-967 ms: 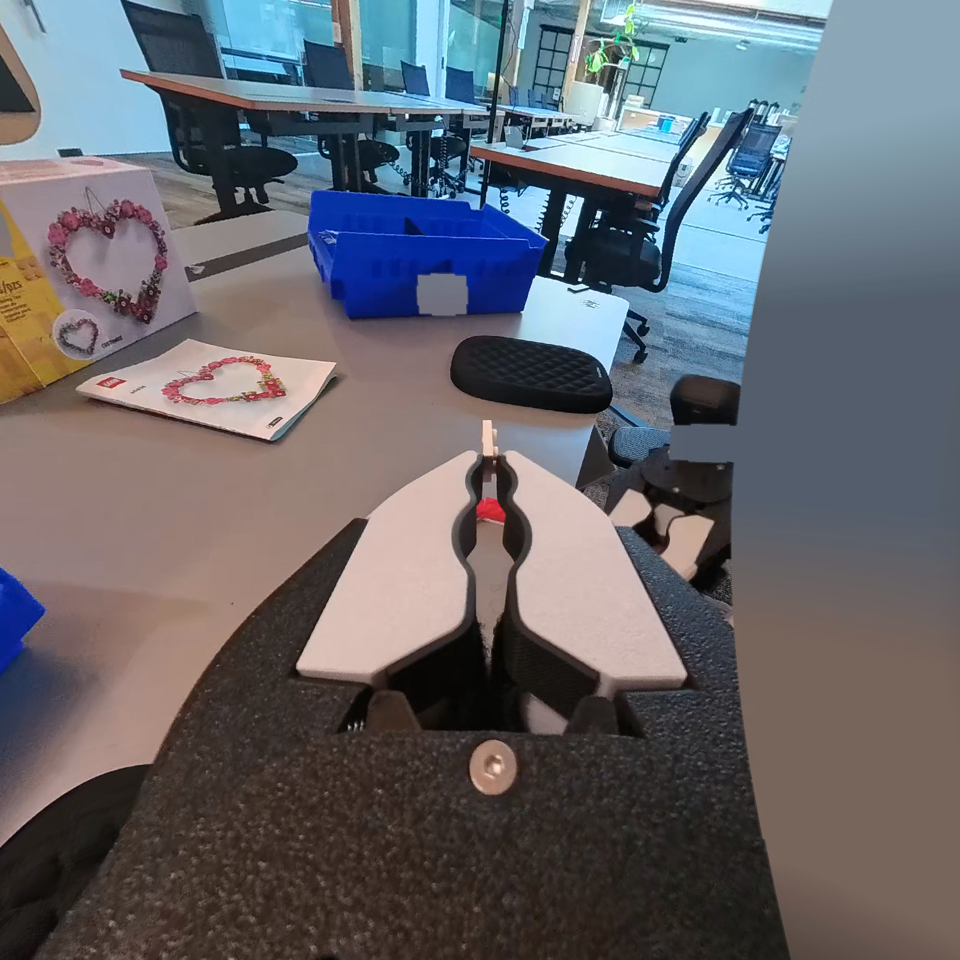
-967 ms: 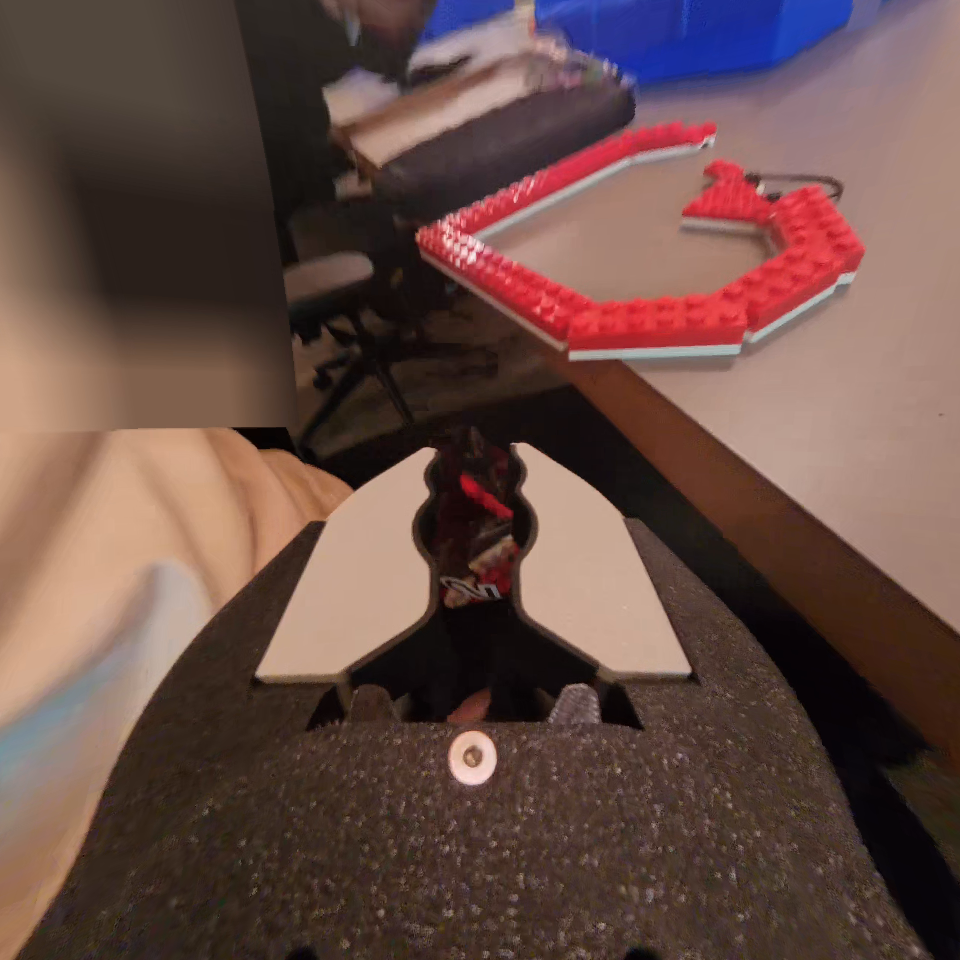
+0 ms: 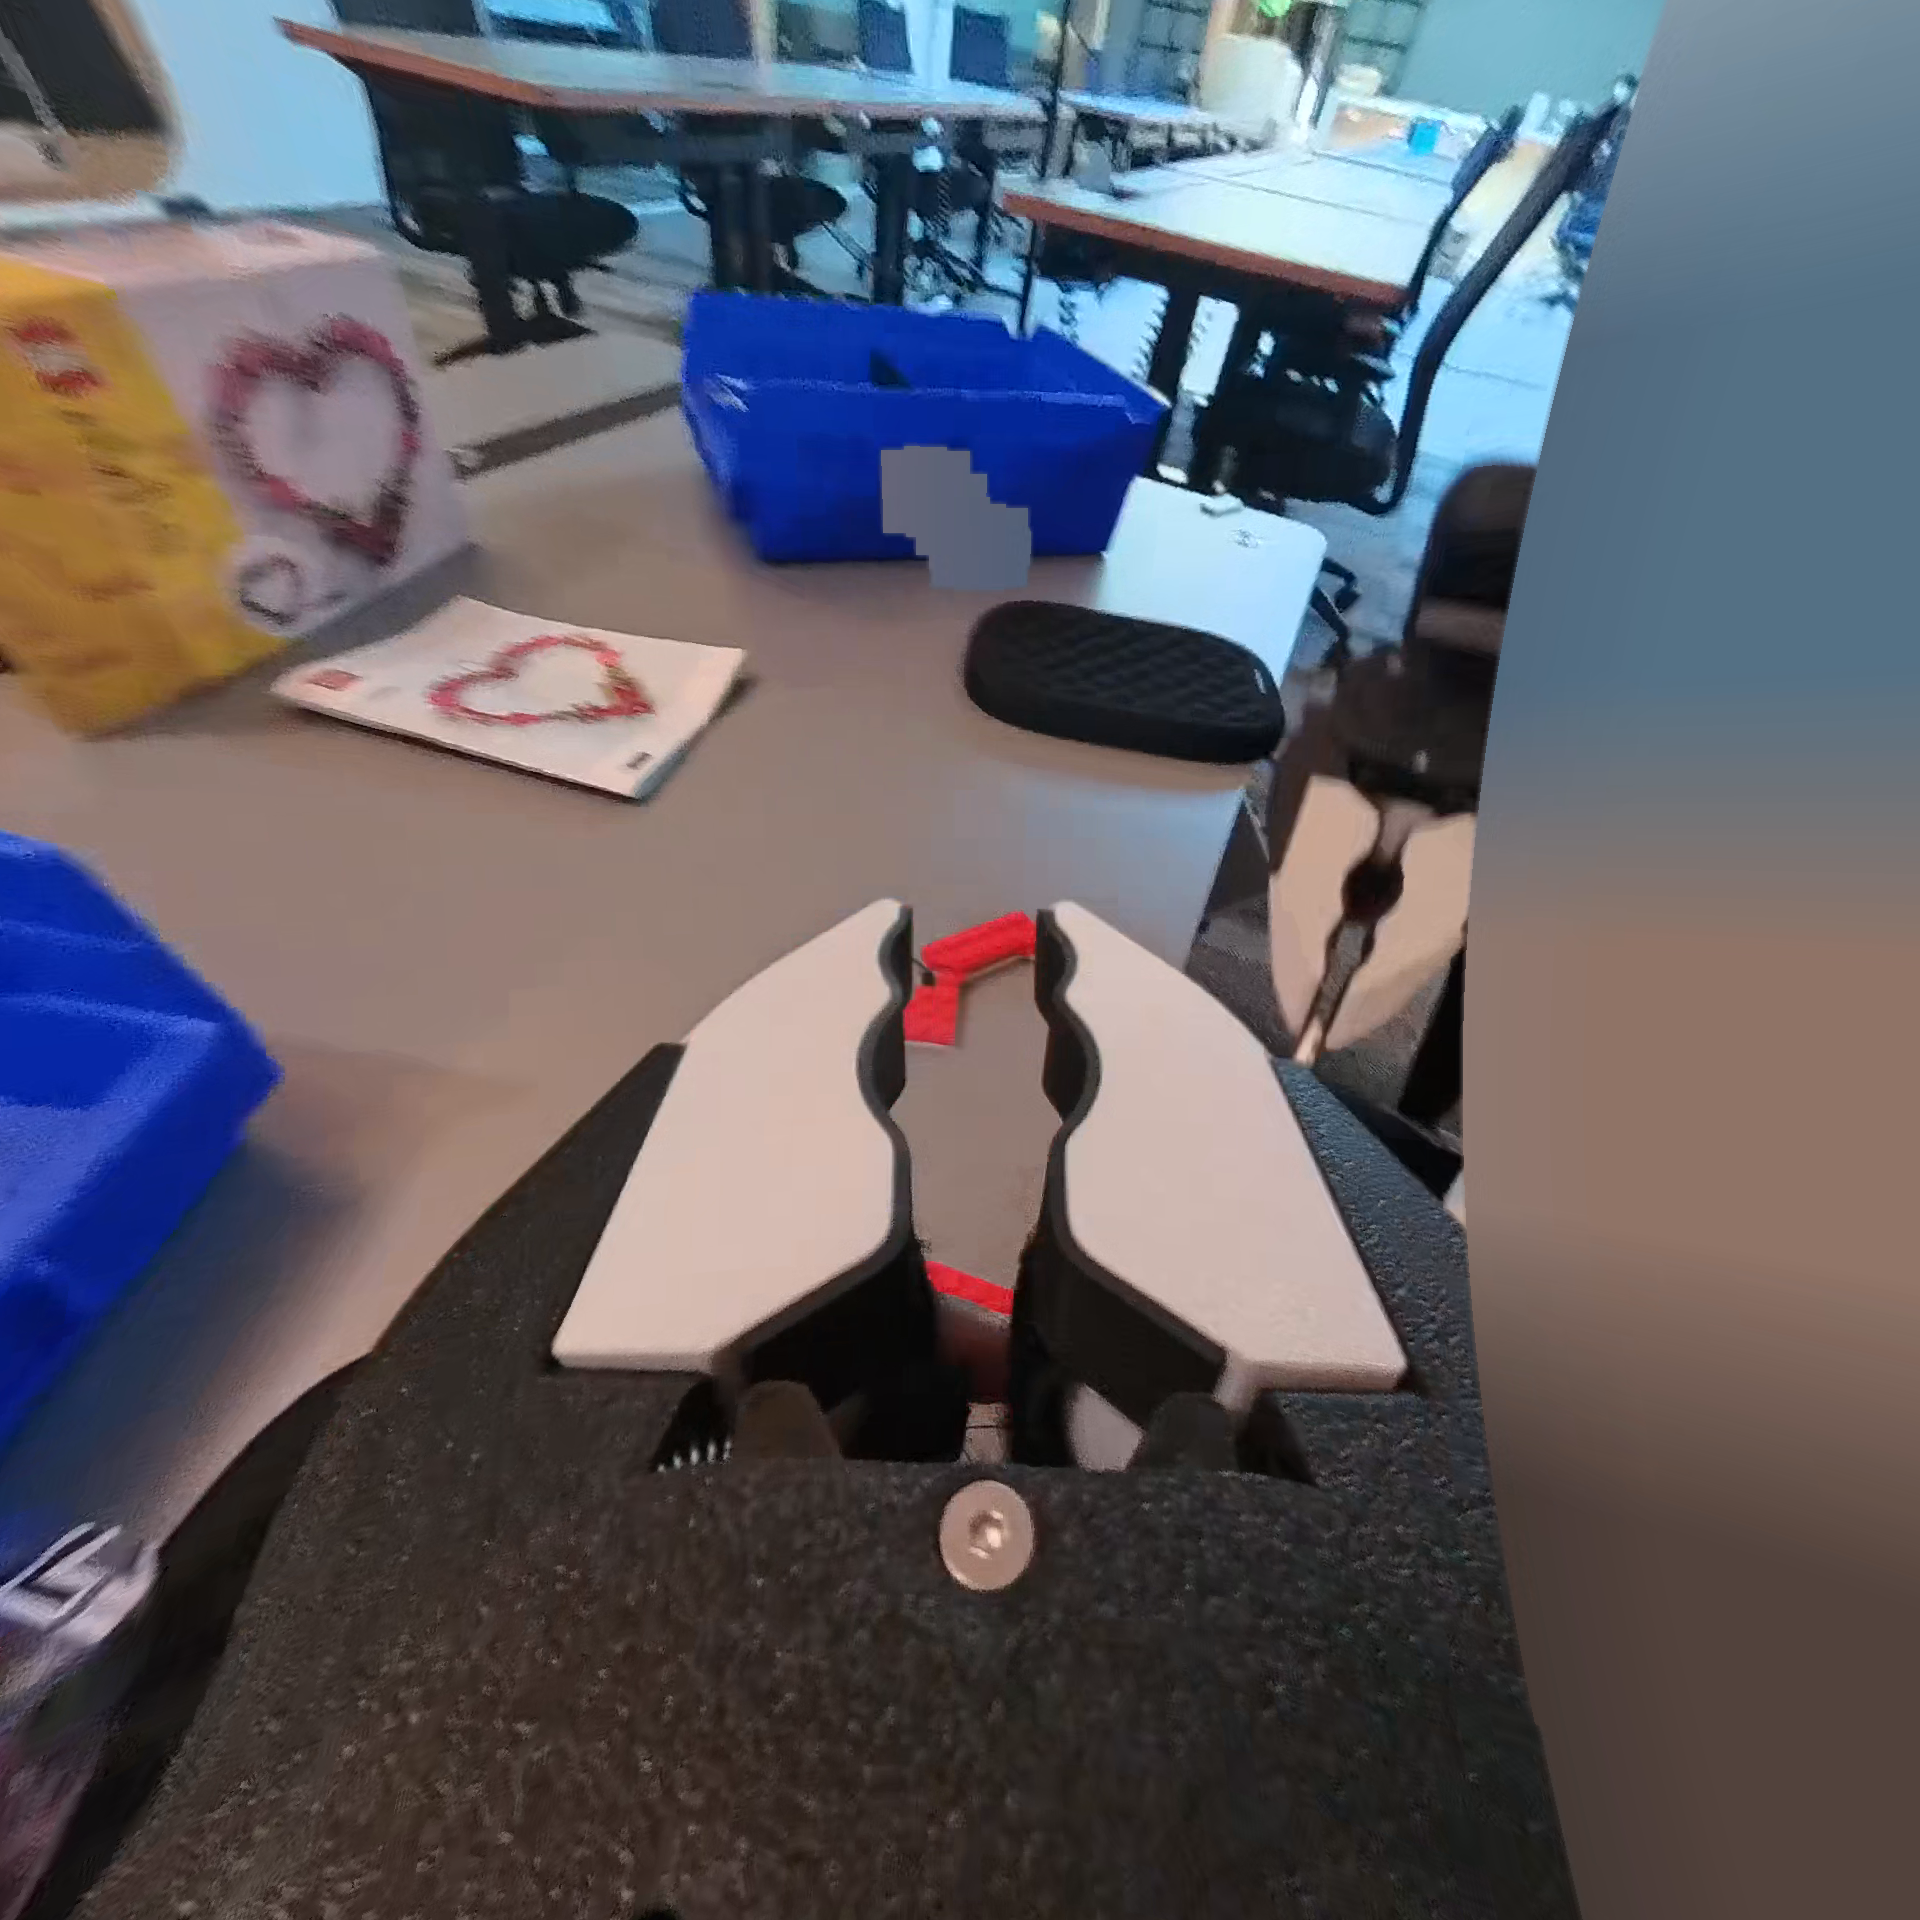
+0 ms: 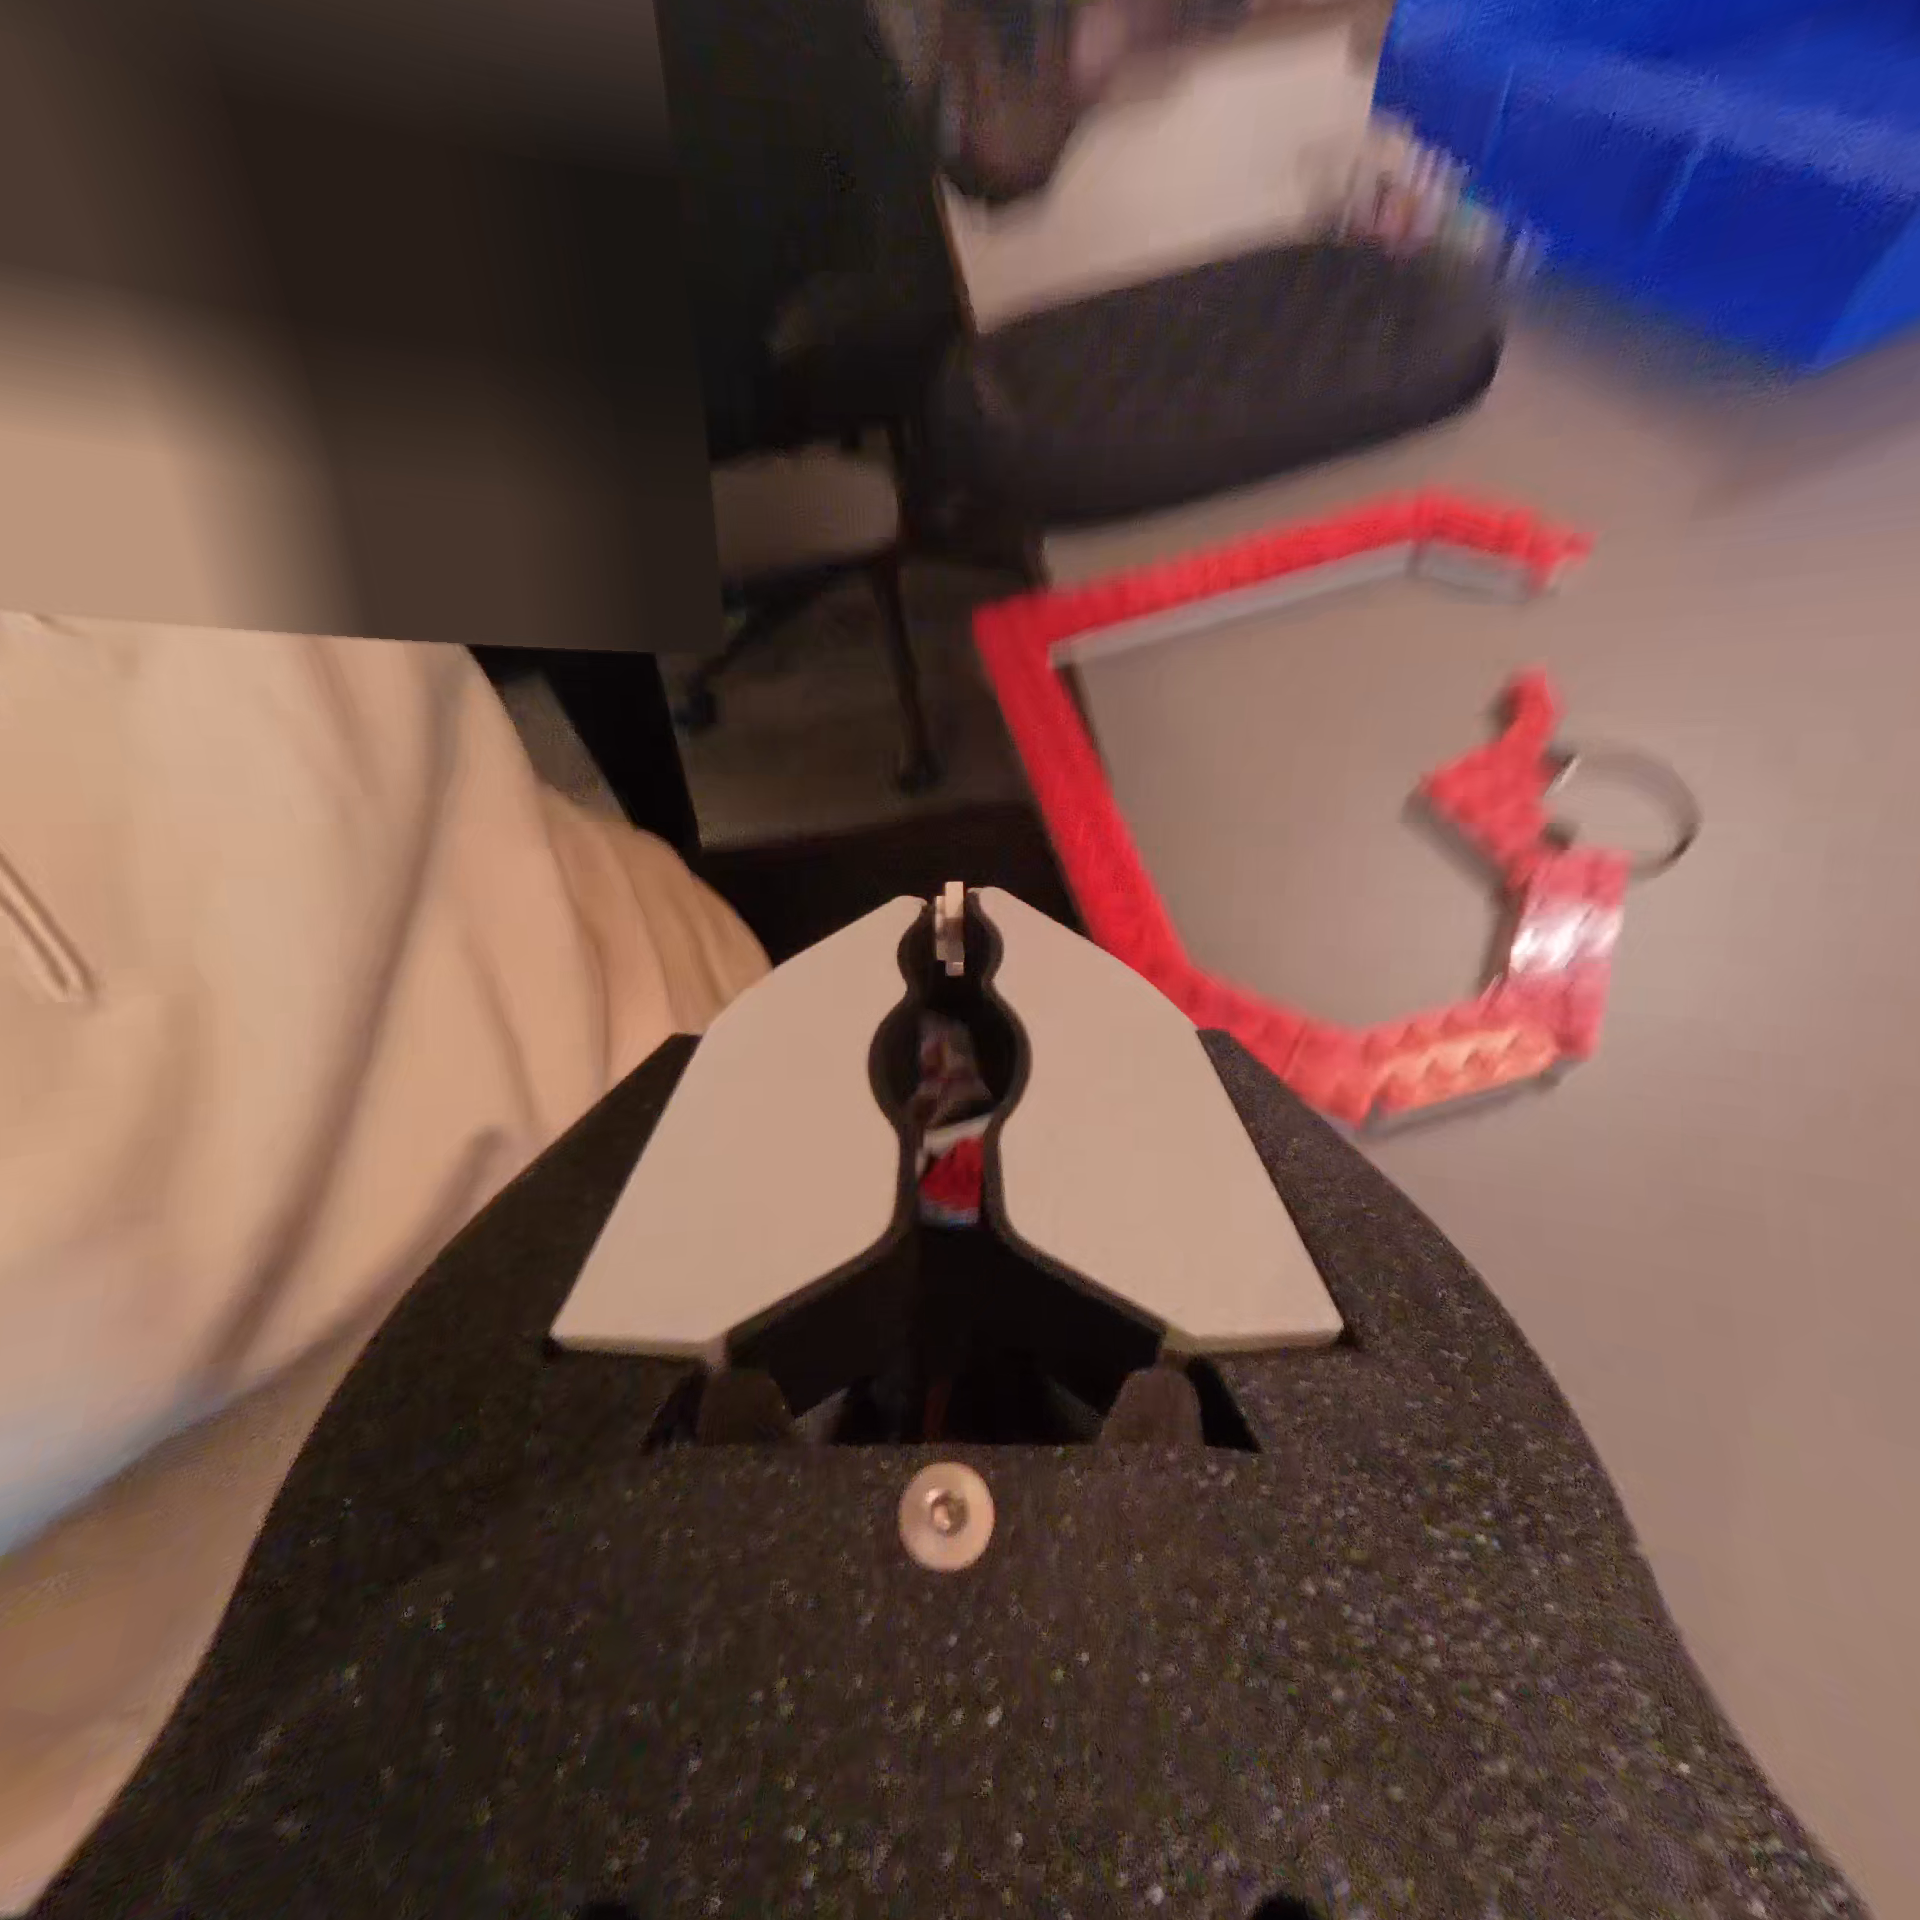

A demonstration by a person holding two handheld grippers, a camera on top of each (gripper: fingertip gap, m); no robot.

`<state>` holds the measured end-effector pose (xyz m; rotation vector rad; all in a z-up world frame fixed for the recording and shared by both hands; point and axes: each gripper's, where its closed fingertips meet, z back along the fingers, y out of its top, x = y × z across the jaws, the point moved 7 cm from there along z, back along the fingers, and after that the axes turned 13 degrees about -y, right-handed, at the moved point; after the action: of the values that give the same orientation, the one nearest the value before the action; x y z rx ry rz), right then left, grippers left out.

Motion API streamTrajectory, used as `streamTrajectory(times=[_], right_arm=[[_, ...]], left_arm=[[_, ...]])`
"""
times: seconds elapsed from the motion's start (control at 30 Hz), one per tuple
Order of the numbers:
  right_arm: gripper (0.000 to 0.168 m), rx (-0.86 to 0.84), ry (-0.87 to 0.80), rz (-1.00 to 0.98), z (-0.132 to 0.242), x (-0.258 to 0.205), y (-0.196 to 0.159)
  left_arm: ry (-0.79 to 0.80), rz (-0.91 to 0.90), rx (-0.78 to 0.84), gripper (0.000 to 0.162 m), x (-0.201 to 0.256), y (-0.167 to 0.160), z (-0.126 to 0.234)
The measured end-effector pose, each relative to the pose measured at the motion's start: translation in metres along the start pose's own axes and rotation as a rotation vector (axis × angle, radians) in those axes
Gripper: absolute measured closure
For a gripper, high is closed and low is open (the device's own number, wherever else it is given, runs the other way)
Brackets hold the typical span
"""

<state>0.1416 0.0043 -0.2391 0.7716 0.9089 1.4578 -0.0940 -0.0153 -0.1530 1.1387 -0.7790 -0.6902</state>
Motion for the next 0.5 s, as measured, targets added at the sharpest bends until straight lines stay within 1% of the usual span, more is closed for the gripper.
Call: streamTrajectory(times=[0.03, 0.13, 0.2, 0.27, 0.33, 0.4, 0.5], right_arm=[[0.164, -0.046, -0.012, -0.006, -0.003, -0.002, -0.013], [0.163, -0.162, -0.052, 0.024, -0.012, -0.005, -0.040], [0.147, -0.238, -0.071, 0.077, -0.016, -0.007, -0.050], [0.146, -0.262, -0.067, 0.109, -0.015, -0.009, -0.052], [0.146, -0.246, -0.059, 0.116, -0.012, -0.009, -0.046], [0.146, -0.200, -0.051, 0.112, -0.008, -0.006, -0.033], [0.147, -0.083, -0.019, 0.157, -0.001, 0.001, 0.002]], left_arm=[[0.022, 0.001, 0.026, 0.140, -0.002, 0.003, 0.006], [0.080, -0.006, 0.069, 0.140, -0.004, 0.009, 0.020], [0.116, -0.019, 0.048, 0.140, -0.005, 0.008, 0.024], [0.156, -0.034, 0.022, 0.140, -0.008, 0.007, 0.027], [0.188, -0.042, -0.019, 0.140, -0.010, 0.003, 0.026], [0.222, -0.050, -0.072, 0.140, -0.014, -0.001, 0.025], [0.282, -0.052, -0.163, 0.140, -0.020, -0.010, 0.021]])
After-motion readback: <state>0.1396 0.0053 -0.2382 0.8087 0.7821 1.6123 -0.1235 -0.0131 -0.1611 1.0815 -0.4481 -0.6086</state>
